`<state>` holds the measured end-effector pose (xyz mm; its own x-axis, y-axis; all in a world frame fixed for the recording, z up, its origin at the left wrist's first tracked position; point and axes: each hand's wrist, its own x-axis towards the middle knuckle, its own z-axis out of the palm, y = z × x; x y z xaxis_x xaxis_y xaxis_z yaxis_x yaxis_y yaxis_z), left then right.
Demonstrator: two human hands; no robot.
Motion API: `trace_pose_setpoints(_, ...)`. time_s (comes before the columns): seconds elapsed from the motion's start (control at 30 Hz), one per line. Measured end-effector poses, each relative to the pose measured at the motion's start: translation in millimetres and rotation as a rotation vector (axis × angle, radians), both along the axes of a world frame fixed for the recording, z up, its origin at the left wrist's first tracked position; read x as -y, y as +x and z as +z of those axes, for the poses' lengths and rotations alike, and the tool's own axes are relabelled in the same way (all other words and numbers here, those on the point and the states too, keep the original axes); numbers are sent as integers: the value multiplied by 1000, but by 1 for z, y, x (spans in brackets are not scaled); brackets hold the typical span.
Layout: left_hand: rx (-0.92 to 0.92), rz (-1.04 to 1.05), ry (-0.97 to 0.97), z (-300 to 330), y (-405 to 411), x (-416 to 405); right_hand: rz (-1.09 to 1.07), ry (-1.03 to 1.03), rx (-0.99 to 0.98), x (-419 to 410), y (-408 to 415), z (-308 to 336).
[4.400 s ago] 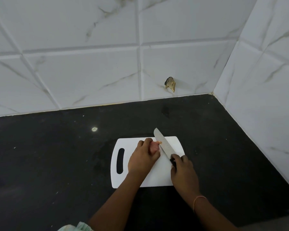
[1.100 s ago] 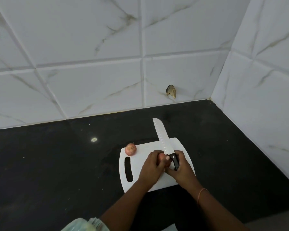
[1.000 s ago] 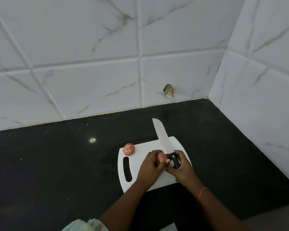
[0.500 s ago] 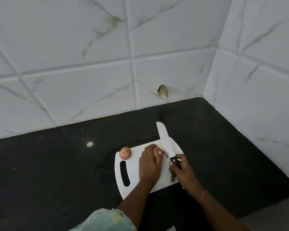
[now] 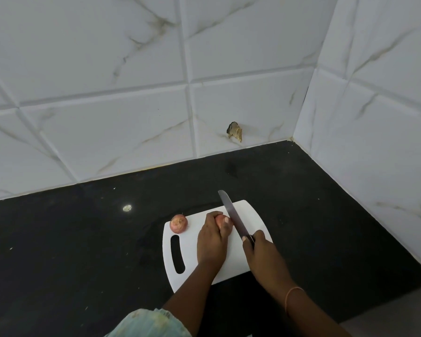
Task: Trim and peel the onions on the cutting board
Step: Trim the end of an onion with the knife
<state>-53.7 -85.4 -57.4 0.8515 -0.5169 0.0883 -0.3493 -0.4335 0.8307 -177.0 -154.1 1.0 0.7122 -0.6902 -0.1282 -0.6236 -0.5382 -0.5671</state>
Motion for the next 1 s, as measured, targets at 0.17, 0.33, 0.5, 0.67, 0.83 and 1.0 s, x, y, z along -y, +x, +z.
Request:
trace_pose_setpoints(0.17,-54,-21,19,3,3,1,32,-95,-159,-2,8,7)
trace_pose_setpoints(0.33,-70,-13,39,3,2,1,68,-122,-210,2,18,16)
trace_pose_setpoints(0.5,-78,7,80,3,1,4,86,-152,-252,6,29,21)
trace_pose_setpoints(0.67,-83,2,102,3,1,5,87,-175,-294,3,20,15)
trace_pose_setpoints(0.83,-82,13,73,5,1,3,91,-160,-278,4,33,12)
trace_pose_setpoints(1.0,-94,-7,96,6,1,5,99,-115,-299,5,17,12)
